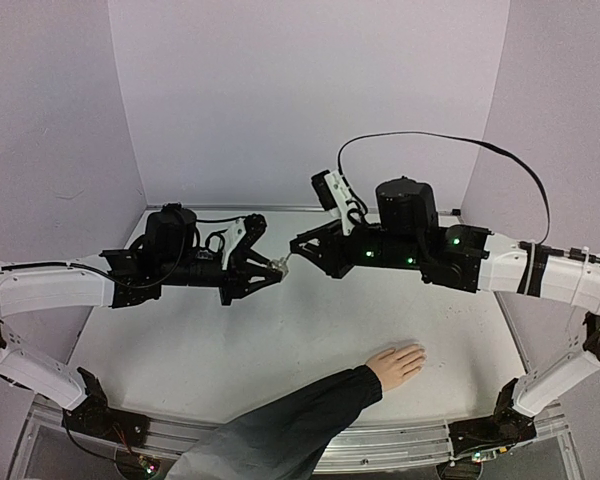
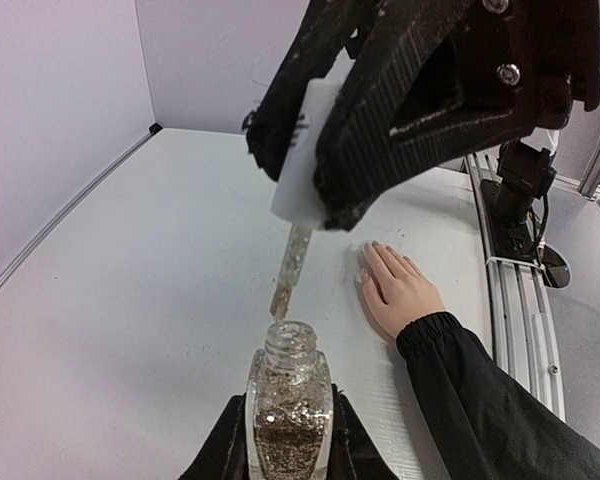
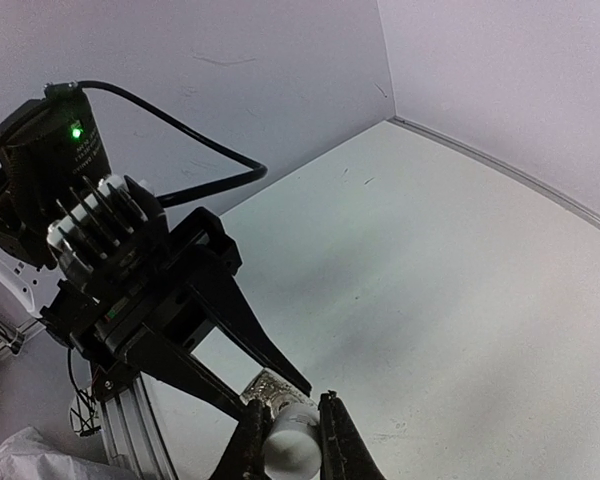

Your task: Paint the nails

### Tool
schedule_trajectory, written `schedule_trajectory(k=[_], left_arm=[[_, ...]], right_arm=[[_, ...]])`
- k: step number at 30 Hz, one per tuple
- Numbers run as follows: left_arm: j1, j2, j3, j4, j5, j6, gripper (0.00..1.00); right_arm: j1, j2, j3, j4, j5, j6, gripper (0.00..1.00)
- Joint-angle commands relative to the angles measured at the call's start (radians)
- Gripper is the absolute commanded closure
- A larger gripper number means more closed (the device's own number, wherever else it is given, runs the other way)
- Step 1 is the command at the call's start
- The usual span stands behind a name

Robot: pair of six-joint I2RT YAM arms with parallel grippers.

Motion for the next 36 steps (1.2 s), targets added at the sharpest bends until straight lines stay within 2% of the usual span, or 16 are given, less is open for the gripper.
schedule_trajectory(k=[1, 36], left_arm=[[-0.001, -0.032, 0.033, 0.023, -0.007, 0.012, 1.0], [-0.001, -0.053, 0.023, 0.023, -0.003, 0.021, 1.0]], right_arm=[[0.003, -0.052, 0.007, 0.079, 0.005, 0.011, 1.0], [0.003, 0.037, 0.019, 0.075, -0.087, 0.059, 1.0]])
